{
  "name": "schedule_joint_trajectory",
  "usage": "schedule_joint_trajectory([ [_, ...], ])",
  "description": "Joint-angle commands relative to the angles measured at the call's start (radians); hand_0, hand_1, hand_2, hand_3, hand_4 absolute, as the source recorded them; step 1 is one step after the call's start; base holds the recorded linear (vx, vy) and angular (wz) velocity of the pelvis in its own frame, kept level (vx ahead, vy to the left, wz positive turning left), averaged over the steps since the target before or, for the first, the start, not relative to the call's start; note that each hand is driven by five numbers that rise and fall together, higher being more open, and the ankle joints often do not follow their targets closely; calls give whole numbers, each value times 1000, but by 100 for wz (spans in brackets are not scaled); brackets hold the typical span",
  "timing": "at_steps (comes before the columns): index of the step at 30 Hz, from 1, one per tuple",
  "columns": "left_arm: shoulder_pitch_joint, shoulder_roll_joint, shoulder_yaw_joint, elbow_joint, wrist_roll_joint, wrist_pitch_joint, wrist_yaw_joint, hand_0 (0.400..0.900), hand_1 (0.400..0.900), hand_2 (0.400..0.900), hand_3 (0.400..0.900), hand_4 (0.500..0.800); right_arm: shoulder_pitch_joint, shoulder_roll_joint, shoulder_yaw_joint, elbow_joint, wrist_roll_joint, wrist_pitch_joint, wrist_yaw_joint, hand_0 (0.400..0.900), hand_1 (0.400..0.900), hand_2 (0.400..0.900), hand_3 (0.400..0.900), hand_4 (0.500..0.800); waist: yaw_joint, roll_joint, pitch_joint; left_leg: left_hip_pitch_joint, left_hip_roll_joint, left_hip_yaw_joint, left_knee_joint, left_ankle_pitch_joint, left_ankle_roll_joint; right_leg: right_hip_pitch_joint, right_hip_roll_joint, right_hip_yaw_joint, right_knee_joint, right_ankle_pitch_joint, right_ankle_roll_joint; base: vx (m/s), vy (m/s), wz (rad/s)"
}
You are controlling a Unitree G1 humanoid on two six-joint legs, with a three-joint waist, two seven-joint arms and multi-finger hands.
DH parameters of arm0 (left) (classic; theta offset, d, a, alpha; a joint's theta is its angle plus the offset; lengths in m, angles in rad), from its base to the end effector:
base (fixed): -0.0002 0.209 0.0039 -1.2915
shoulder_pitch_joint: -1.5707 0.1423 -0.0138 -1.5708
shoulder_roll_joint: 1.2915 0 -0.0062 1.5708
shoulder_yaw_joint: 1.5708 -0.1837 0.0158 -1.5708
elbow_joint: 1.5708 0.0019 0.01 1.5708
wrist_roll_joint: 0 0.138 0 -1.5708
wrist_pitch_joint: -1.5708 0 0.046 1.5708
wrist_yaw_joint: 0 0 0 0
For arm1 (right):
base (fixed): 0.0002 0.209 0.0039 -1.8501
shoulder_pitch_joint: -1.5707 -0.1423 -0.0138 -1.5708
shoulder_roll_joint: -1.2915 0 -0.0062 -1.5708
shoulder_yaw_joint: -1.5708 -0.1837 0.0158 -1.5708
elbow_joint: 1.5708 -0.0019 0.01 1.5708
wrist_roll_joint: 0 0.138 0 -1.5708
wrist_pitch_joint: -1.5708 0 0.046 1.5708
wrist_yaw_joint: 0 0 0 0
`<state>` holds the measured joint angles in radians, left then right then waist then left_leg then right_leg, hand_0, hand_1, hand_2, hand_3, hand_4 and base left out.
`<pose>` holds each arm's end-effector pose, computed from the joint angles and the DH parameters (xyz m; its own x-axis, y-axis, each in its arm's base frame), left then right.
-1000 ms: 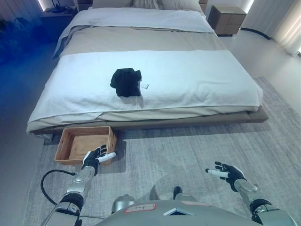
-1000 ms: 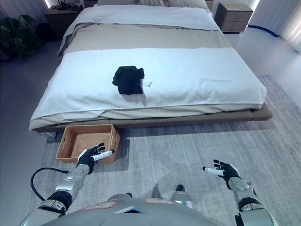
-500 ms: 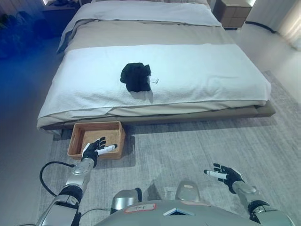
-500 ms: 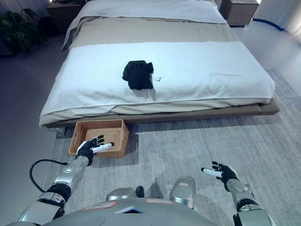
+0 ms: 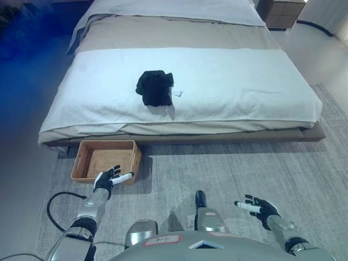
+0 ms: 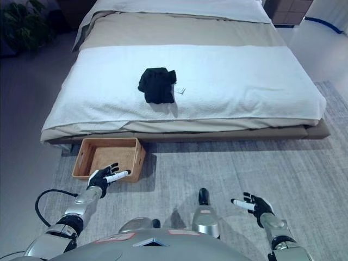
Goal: Put the clothes on the bed into the basket.
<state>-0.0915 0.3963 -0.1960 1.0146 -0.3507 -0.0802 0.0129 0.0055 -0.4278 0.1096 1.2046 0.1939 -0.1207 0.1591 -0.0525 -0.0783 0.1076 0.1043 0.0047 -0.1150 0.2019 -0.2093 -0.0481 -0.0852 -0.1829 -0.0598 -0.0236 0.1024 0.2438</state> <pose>0.1419 0.2593 -0.0755 0.6546 0.2271 -0.7211 -0.1051 0.9719 0.2107 0.0791 -0.2894 -0.0898 0.4661 -0.1900 -0.8641 -0.0030 0.9763 -0.2163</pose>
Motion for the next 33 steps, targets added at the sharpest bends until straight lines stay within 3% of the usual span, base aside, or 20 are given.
schedule_joint_trajectory([
  [1, -94, 85, 60, -47, 4, -75, 32, 900, 900, 900, 900, 800, -47, -70, -29, 1, 59, -47, -22, 900, 900, 900, 900, 800, -23, -21, -39, 235, -8, -25, -127, -99, 43, -236, -36, 65, 21, 223, 2, 248, -141, 27],
  [7, -122, 64, 43, -19, -25, -76, 42, 900, 900, 900, 900, 800, -61, -95, -26, 26, 63, -50, -30, 900, 900, 900, 900, 800, -53, 24, -55, 237, 113, -32, -89, -37, -24, -256, 29, -2, 101, 159, -45, 210, -171, 21],
  [13, -160, 45, 20, 9, -41, -73, 42, 900, 900, 900, 900, 800, -90, -134, -22, 97, 52, -44, -43, 900, 900, 900, 900, 800, -68, 54, -59, 189, 170, -65, -21, 162, -65, -269, 90, -28, 164, 80, -102, 196, -147, 5],
  [18, -187, 46, 5, -5, -61, -71, 44, 900, 900, 900, 900, 800, -76, -158, -32, 113, 64, -46, -51, 900, 900, 900, 900, 800, -69, 39, -46, 78, 175, -53, 231, 371, -72, -195, 144, -14, 162, 6, -177, 213, -201, 2],
  [20, -206, 50, -8, -10, -67, -67, 41, 900, 900, 900, 900, 800, -69, -165, -37, 105, 80, -48, -57, 900, 900, 900, 900, 800, -63, 15, -30, 2, 159, -32, 364, 411, -62, -137, 158, 2, 150, -22, -213, 199, -269, 16],
  [22, -237, 51, -26, -8, -73, -65, 44, 900, 900, 900, 900, 800, -71, -170, -44, 98, 100, -50, -68, 900, 900, 900, 900, 800, -61, -5, -8, -62, 155, 7, 416, 394, -39, -102, 166, 12, 151, -37, -230, 182, -196, 10],
  [26, -256, 57, -47, 1, -77, -68, 43, 900, 900, 900, 900, 800, -73, -168, -45, 89, 100, -51, -72, 900, 900, 900, 900, 800, -20, -47, 7, -247, 115, 44, 328, 273, -1, -25, 159, 46, 128, -60, -220, 231, -62, -21],
  [27, -247, 62, -45, -10, -78, -70, 44, 900, 900, 900, 900, 800, -72, -168, -42, 85, 97, -52, -72, 900, 900, 900, 900, 800, -2, -47, 11, -269, 120, 46, 286, 246, 0, -1, 165, 58, 128, -74, -215, 277, 39, -50],
  [30, -231, 68, -32, -9, -83, -74, 43, 900, 900, 900, 900, 800, -82, -170, -31, 80, 83, -61, -72, 900, 900, 900, 900, 800, 40, -41, 23, -323, 133, 31, 87, 271, -20, 60, 182, 83, 122, -106, -204, 274, 71, -53],
  [33, -201, 77, -16, -17, -82, -78, 40, 900, 900, 900, 900, 800, -87, -169, -20, 67, 67, -70, -75, 900, 900, 900, 900, 800, 87, -7, 27, -377, 131, -14, -105, 364, -38, 118, 213, 111, 119, -144, -202, 305, 101, -52],
])
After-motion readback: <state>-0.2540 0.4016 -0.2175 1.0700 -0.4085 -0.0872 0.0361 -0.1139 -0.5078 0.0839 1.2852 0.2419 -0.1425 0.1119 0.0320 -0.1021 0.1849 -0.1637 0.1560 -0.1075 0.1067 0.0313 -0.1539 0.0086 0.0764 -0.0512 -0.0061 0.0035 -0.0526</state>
